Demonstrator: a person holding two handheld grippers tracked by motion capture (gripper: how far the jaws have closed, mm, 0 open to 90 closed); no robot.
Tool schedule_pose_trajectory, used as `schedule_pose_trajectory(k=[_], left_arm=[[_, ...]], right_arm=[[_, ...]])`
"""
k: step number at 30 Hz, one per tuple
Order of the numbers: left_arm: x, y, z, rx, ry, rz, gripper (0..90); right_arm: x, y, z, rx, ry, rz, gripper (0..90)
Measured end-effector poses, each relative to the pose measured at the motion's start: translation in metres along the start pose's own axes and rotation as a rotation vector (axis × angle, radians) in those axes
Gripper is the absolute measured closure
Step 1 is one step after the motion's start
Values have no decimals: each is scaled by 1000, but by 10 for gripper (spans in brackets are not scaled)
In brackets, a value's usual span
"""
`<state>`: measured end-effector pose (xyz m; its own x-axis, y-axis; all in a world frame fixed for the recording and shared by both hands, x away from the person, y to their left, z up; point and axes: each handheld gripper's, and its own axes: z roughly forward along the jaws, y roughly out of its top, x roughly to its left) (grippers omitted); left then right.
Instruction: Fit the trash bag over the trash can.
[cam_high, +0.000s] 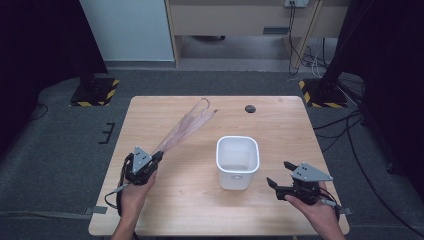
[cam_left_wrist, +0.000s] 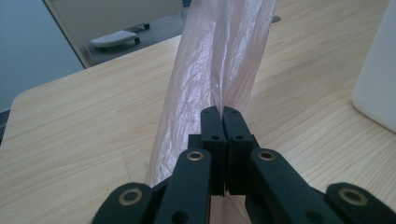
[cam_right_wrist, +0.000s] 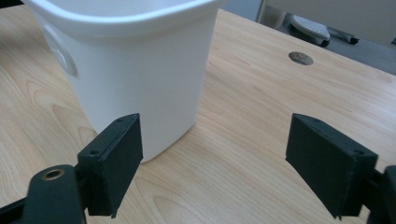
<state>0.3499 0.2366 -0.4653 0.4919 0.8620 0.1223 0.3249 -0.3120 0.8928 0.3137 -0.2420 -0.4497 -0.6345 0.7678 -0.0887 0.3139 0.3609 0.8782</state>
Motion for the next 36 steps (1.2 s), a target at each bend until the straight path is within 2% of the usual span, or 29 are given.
schedule_pose_trajectory(k=[10, 17, 24, 27, 36], left_arm=[[3, 12, -10, -57, 0, -34, 891], [-1, 25, -15, -86, -6, -24, 891], [-10, 44, -23, -119, -24, 38, 891], [-20, 54, -24, -126, -48, 79, 891], [-48, 84, -25, -160, -133, 169, 889]], right_arm=[[4, 9, -3, -25, 6, -15, 229], [3, 13, -4, -27, 12, -4, 235], [1, 19, -9, -37, 14, -11, 237], [-1, 22, -12, -47, 16, -15, 237], [-7, 29, -17, -56, 12, -33, 241]])
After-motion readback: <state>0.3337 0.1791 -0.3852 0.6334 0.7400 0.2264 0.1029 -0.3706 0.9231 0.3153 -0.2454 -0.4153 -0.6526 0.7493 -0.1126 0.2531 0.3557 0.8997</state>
